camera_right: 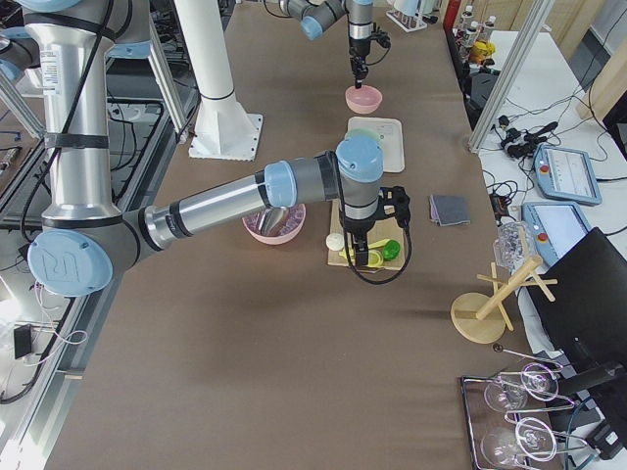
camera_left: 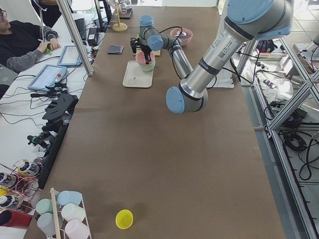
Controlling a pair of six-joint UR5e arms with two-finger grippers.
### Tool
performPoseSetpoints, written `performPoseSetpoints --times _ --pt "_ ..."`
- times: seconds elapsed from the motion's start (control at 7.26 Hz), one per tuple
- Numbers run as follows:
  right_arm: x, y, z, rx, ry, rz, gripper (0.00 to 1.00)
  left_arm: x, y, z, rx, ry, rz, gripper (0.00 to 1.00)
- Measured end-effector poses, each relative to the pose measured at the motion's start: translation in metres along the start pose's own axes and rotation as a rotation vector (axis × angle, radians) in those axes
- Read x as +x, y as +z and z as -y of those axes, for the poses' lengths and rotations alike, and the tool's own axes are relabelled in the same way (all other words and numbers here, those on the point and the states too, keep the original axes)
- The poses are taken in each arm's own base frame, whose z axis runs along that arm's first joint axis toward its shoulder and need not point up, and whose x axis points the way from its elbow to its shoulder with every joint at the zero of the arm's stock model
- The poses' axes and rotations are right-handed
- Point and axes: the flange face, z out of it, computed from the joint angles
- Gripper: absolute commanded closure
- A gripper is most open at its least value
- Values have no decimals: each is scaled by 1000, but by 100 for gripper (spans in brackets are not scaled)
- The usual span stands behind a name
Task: Stack pink bowl on green and place spoon
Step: 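Lower the pink bowl into the pale green bowl and release it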
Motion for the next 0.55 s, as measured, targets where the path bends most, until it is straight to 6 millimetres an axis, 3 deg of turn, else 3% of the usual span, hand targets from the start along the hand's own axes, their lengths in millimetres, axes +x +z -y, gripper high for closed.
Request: performPoseSetpoints --times 0.28,0.55 --pt "-1 1 0 -2 -2 0 0 36 20 -9 7 -19 10 100" --pt "-2 2 1 -4 -4 1 0 44 31 -8 9 -17 -1 100"
